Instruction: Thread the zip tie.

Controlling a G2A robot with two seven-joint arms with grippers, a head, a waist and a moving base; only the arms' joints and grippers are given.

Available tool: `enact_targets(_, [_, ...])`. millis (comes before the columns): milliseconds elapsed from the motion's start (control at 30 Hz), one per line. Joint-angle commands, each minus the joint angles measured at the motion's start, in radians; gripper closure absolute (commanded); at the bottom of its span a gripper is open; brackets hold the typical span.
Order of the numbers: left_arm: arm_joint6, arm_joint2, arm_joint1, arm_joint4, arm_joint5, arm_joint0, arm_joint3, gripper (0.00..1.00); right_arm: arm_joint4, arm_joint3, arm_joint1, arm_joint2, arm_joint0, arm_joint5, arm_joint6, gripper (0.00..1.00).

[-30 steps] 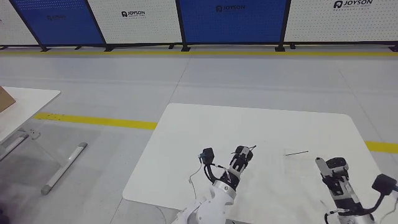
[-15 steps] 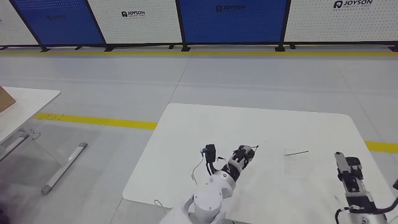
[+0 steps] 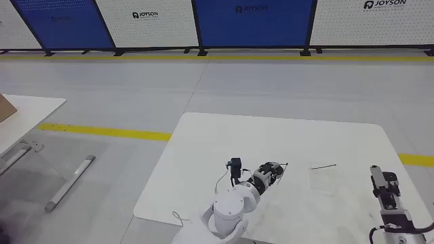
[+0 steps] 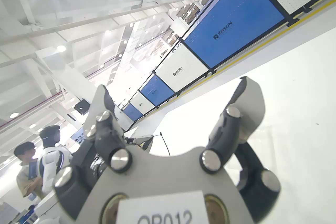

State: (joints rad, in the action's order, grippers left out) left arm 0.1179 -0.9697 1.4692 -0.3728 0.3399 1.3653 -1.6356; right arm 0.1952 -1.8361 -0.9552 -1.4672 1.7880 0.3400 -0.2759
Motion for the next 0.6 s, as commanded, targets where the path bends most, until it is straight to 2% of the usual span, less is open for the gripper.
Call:
enact_targets(0, [0.013,0.015,0.007,-0.035,0.000,-0.034,0.046,1.00,0.000,0.000,0.000,0.000,0.000,0.000,0.000,0.00])
enact_targets(167, [0.059,0.056,0.021,-0.085,0.000,-0.105,0.137,1.00,0.000,0.000,0.000,0.000,0.000,0.000,0.000,0.00])
enact_targets(333, [0.048,0.082,0.022,-0.160,0.000,-0.158,0.205,1.00,0.000,0.000,0.000,0.000,0.000,0.000,0.000,0.00])
enact_targets(500, [0.062,0.096,0.015,-0.185,0.000,-0.172,0.212,1.00,0.000,0.000,0.000,0.000,0.000,0.000,0.000,0.00])
enact_targets(567, [0.060,0.096,0.008,-0.183,0.000,-0.165,0.191,1.00,0.000,0.000,0.000,0.000,0.000,0.000,0.000,0.00])
